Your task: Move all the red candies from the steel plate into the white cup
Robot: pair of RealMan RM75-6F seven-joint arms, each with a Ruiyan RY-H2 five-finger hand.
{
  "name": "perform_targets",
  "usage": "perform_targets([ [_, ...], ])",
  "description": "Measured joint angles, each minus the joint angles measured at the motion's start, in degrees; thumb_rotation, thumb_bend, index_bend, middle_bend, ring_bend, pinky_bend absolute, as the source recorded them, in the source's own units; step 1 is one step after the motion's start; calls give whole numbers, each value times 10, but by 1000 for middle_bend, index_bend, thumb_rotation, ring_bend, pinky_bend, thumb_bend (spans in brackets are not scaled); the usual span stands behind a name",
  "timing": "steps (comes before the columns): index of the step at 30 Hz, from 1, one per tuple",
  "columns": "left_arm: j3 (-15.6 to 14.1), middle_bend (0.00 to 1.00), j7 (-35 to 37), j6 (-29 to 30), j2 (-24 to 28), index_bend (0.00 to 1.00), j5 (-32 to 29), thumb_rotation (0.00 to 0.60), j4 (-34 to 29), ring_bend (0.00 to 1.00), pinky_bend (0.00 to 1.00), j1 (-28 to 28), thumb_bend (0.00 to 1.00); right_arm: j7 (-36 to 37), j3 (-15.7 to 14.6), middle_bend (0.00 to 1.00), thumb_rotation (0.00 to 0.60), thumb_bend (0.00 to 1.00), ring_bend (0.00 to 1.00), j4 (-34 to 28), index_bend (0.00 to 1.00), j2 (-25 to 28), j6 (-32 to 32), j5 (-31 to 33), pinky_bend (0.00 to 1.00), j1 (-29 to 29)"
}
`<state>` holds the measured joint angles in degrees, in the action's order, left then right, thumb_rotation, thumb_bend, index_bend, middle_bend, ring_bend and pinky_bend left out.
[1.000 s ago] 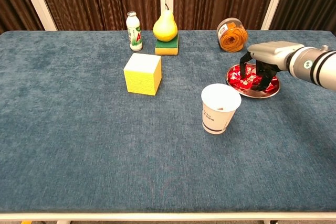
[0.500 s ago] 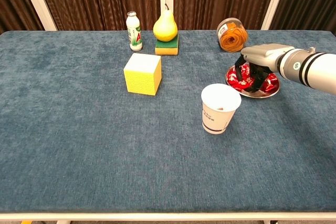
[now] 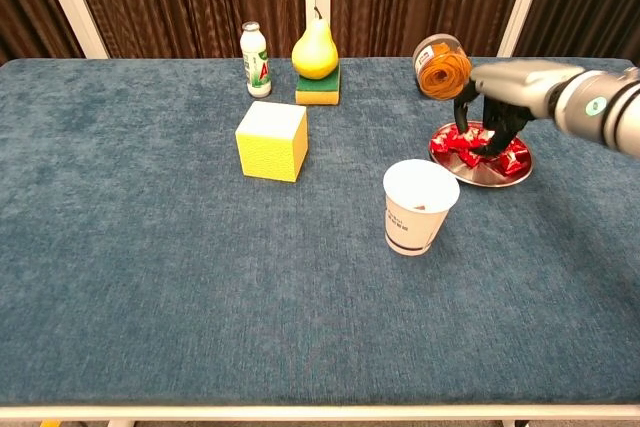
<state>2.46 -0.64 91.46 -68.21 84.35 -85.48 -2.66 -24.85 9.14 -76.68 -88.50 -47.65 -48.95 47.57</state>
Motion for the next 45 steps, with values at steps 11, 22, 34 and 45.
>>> perform_targets([
  [11, 1, 212, -8, 3, 1, 220, 2, 600, -9, 209, 205, 0, 4, 96, -20, 1000, 600, 386, 1000, -236, 662, 131, -42, -208, 1000, -44],
  [22, -1, 212, -3, 1, -2, 220, -3, 600, -3, 209, 204, -4, 4, 37, -41, 1000, 600, 373, 1000, -209, 512, 87, -26, -192, 1000, -32],
  [34, 1, 212, -1, 0, -6, 220, -3, 600, 2, 209, 204, -3, 4, 53, -38, 1000, 600, 162, 1000, -211, 277, 97, -46, -191, 1000, -41],
  [45, 2, 212, -3, -5, -10, 220, -1, 600, 3, 210, 204, 3, 4, 56, -8, 1000, 600, 162, 1000, -98, 390, 98, -35, -92, 1000, -39],
])
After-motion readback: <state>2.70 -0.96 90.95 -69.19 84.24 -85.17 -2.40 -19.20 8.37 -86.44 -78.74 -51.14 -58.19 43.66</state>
